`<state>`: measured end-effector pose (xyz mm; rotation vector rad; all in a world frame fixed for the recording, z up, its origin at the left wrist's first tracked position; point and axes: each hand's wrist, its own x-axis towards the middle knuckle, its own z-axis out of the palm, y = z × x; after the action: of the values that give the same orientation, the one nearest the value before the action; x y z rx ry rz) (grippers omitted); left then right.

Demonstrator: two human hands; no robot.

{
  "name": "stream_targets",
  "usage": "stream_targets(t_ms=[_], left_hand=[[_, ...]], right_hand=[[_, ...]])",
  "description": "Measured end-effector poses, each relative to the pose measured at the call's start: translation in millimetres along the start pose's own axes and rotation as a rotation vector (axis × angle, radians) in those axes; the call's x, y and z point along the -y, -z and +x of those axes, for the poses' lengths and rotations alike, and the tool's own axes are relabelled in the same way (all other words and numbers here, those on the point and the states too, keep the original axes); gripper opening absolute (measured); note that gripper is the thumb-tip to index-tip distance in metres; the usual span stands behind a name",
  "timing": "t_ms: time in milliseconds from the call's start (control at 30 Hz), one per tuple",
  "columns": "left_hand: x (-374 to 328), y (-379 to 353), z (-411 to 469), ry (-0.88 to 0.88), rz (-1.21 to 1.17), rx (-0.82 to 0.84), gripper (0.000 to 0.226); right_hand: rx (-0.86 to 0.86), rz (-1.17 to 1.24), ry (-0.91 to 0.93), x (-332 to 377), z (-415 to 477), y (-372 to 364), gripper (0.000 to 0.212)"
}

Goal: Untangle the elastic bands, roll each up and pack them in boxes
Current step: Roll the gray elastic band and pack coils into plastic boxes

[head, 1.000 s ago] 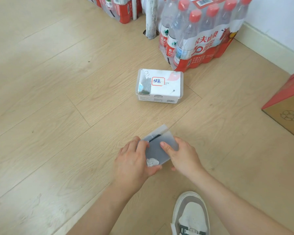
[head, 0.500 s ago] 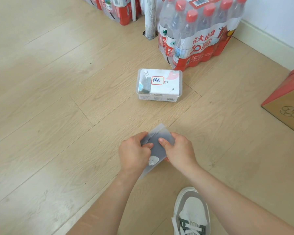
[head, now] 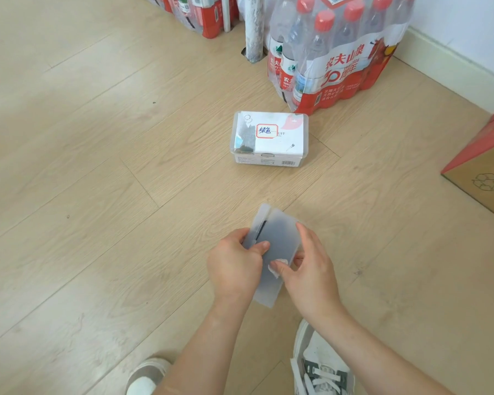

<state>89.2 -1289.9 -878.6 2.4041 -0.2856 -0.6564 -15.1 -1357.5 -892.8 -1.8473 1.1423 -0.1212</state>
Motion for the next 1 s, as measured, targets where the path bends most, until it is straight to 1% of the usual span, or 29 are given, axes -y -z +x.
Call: stream_targets(t_ms=[67,133,233,300,367,467,567,667,733,833,867,900,967,1000], left_hand=[[2,-2,-13,0.026,-0.017,-0.02,0.018],[8,-2,-25,0.081,-0.053,-0.04,0.023],[25,2,-29,0.211,-0.186,-0.058,0.025],[34,8,-23,0.277,-0.305,-0.014,0.023],[36,15,-16,0.314,-0.382,0.056,0.022],[33,18,-10,0.312,-0.387,0.102,0.025],[33,14,-12,0.346,-0.443,0.101,0.027],[35,12,-13,0.392,-0.532,0.094,0.037],[36,11,-13,0.407,-0.535,0.087,0.044],[36,11,-11,0.42,-0.536,0.052,0.044],[35,10,-11,0.42,-0.544,0.043,0.044],[35,9,-11,0.421,-0.554,0.033,0.044],[33,8,-11,0.426,-0.57,0.016,0.044],[32,8,-12,0.427,-0.581,0.013,0.043]], right_hand=[[0.04,-0.057,-0.013,0,-1,4,0.073],[0.115,-0.121,0.029,4,-1,6,0.072],[0.239,-0.195,0.11,14,6,6,0.072],[0.279,-0.29,0.178,20,11,8,0.07],[0.274,-0.426,0.22,26,13,10,0.067],[0.261,-0.488,0.238,32,14,10,0.068],[0.244,-0.413,0.261,31,12,6,0.066],[0.238,-0.352,0.272,34,12,1,0.054],[0.255,-0.392,0.278,34,15,0,0.048],[0.276,-0.518,0.299,36,14,0,0.041],[0.272,-0.593,0.327,37,11,0,0.043],[0.284,-0.686,0.338,38,5,0,0.053],[0.351,-0.847,0.297,38,-6,-4,0.089],[0.379,-0.892,0.279,34,-10,-7,0.101]])
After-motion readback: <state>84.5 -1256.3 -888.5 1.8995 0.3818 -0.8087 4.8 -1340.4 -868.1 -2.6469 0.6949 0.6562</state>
